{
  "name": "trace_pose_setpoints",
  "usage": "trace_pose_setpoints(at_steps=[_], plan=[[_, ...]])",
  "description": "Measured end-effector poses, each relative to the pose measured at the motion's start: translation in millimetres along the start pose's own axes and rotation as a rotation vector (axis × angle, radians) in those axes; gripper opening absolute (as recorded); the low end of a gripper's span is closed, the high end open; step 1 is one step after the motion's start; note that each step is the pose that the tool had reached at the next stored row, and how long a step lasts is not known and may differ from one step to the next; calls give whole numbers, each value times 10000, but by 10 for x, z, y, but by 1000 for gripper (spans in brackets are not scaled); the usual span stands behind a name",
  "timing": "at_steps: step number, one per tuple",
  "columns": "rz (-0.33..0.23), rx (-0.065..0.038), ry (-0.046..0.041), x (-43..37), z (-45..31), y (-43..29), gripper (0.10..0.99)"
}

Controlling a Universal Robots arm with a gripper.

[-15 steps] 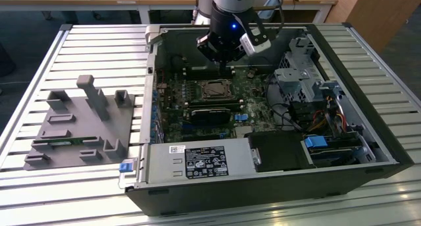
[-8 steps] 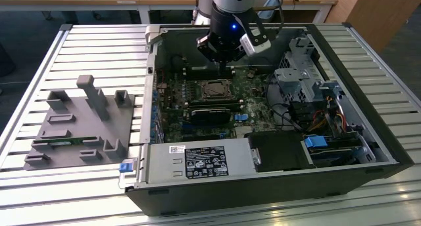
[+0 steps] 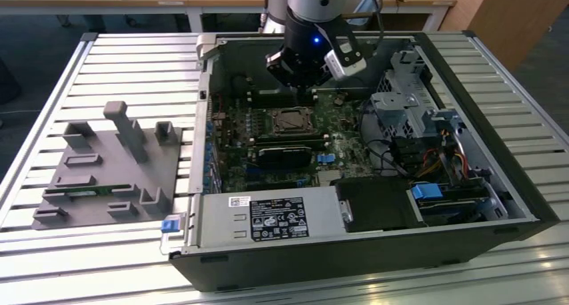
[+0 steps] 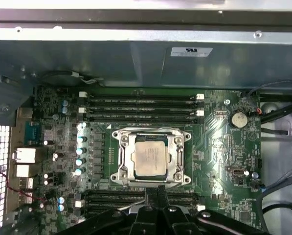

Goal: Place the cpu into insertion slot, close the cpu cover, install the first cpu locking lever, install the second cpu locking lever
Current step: 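Install the second cpu locking lever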

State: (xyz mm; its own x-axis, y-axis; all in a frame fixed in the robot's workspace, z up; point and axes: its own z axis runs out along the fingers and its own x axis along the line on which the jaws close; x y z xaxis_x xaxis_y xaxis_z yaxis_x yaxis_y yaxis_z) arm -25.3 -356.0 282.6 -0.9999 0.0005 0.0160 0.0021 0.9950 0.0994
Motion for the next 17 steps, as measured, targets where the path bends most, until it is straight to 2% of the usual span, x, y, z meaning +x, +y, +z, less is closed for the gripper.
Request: trace_pose_setpoints(at_steps=[2,13,17], plan=[[-3,-189,3,0,12,-1,110],[-1,-164,10,-2,122,-13,110],[-2,-162,11,-2,126,-77,110]])
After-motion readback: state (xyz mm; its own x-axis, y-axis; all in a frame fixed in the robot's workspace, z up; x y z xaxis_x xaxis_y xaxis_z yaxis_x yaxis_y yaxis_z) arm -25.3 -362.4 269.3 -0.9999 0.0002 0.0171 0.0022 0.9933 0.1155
